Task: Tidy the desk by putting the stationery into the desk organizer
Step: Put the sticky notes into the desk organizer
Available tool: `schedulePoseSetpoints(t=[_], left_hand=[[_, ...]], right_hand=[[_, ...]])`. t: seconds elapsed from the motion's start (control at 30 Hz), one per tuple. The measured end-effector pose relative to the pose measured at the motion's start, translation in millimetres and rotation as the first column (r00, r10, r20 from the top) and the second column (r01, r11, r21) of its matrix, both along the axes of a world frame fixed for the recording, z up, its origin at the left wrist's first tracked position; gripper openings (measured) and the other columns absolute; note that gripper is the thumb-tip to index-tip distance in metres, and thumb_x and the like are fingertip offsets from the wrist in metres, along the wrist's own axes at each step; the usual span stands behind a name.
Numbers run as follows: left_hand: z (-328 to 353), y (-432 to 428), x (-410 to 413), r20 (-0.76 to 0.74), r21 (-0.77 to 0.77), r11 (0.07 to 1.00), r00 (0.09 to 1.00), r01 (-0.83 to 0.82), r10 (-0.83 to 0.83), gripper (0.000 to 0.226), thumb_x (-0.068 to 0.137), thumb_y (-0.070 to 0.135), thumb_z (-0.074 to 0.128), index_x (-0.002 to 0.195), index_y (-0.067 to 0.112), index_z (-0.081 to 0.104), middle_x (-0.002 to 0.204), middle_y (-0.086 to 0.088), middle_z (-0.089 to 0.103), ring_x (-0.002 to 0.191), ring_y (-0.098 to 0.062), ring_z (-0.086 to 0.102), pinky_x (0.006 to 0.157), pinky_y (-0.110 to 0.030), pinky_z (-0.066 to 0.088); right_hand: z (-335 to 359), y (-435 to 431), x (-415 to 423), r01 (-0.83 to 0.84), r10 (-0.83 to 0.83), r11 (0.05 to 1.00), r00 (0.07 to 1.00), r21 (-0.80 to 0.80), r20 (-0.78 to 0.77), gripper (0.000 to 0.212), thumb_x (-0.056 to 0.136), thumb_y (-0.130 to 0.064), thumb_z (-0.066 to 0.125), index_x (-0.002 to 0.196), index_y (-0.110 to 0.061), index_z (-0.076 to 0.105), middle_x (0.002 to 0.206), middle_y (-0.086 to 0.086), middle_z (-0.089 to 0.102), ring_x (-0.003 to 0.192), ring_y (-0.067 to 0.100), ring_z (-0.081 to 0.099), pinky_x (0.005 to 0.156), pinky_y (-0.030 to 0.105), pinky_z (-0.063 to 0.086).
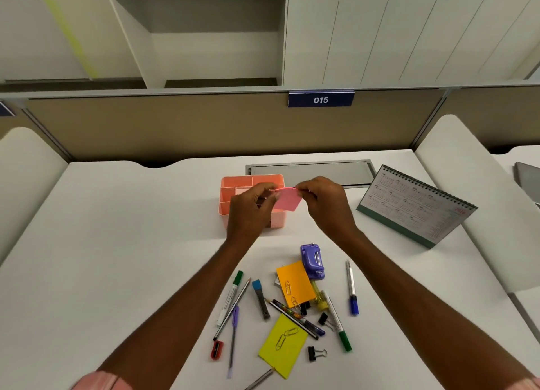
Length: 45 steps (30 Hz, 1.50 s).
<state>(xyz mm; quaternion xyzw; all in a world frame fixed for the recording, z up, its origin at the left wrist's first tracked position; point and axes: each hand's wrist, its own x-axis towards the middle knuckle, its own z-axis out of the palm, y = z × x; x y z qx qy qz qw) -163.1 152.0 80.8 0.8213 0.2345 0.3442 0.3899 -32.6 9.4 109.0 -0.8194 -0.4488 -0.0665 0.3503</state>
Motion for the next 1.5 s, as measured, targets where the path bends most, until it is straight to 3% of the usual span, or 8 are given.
schedulePoseSetpoints(t=[0.27, 0.57, 0.73, 0.87, 1.03, 1.5], left_hand=[[16.8, 55.4, 29.0, -0.028, 0.178, 0.980, 0.995, -0.093, 0.099, 0.013, 0.092, 0.013, 0.076, 0.104, 0.011, 0.082, 0.099, -0.001, 0.082, 0.088, -0.017, 0.077, 0.086, -0.039, 0.061], [-1.3, 94.8, 56.5, -0.150, 0.230, 0.966, 0.977, -0.117, 0.154, 0.014, 0.094, 0.023, 0.076, 0.105, 0.017, 0.082, 0.097, 0.001, 0.082, 0.085, -0.020, 0.076, 0.078, -0.040, 0.062], [-21.9, 104.6, 65.7, -0.282, 0.359, 0.924, 0.928, -0.135, 0.245, 0.016, 0.098, 0.030, 0.069, 0.106, 0.025, 0.081, 0.102, 0.002, 0.078, 0.090, -0.023, 0.071, 0.069, -0.032, 0.056], [-38.2, 110.7, 75.8, -0.390, 0.347, 0.930, 0.884, -0.119, 0.258, 0.018, 0.099, 0.030, 0.068, 0.106, 0.021, 0.083, 0.103, -0.003, 0.073, 0.089, -0.024, 0.069, 0.066, -0.027, 0.043], [-53.6, 116.9, 83.4, -0.483, 0.302, 0.946, 0.837, -0.118, 0.259, 0.026, 0.102, 0.035, 0.065, 0.113, 0.018, 0.081, 0.110, -0.005, 0.073, 0.094, -0.025, 0.069, 0.070, -0.027, 0.044], [-51.7, 119.2, 95.1, -0.495, 0.252, 0.951, 0.820, -0.181, 0.287, 0.018, 0.101, 0.025, 0.065, 0.108, 0.018, 0.079, 0.112, -0.007, 0.072, 0.097, -0.026, 0.069, 0.075, -0.030, 0.049]], right_hand=[[3.5, 65.4, 28.1, 0.000, 0.001, 1.000, 1.000, -0.025, 0.031, 0.018, 0.093, -0.006, 0.066, 0.105, -0.008, 0.080, 0.096, 0.010, 0.078, 0.089, 0.028, 0.071, 0.081, 0.040, 0.057], [-22.0, 106.2, 56.5, 0.009, -0.009, 0.999, 1.000, -0.036, 0.003, 0.018, 0.094, -0.005, 0.064, 0.103, -0.007, 0.079, 0.098, 0.009, 0.078, 0.091, 0.027, 0.070, 0.081, 0.037, 0.057], [-40.3, 118.8, 67.2, 0.031, -0.033, 0.993, 0.999, -0.113, -0.017, 0.016, 0.095, -0.008, 0.067, 0.103, -0.009, 0.080, 0.099, 0.009, 0.070, 0.088, 0.027, 0.068, 0.074, 0.036, 0.057], [-54.8, 127.9, 74.4, 0.026, -0.033, 0.975, 0.999, -0.219, -0.027, 0.020, 0.096, -0.006, 0.063, 0.104, -0.012, 0.081, 0.101, 0.009, 0.071, 0.090, 0.028, 0.067, 0.076, 0.037, 0.057], [-69.2, 136.1, 78.9, 0.025, -0.047, 0.956, 0.997, -0.291, -0.068, 0.017, 0.096, -0.009, 0.066, 0.104, -0.012, 0.081, 0.100, 0.008, 0.075, 0.087, 0.024, 0.068, 0.070, 0.024, 0.047], [-85.5, 141.3, 86.8, 0.107, -0.120, 0.958, 0.992, -0.267, -0.034, 0.011, 0.089, -0.002, 0.070, 0.089, -0.011, 0.075, 0.092, 0.007, 0.070, 0.084, 0.024, 0.063, 0.065, 0.036, 0.057]])
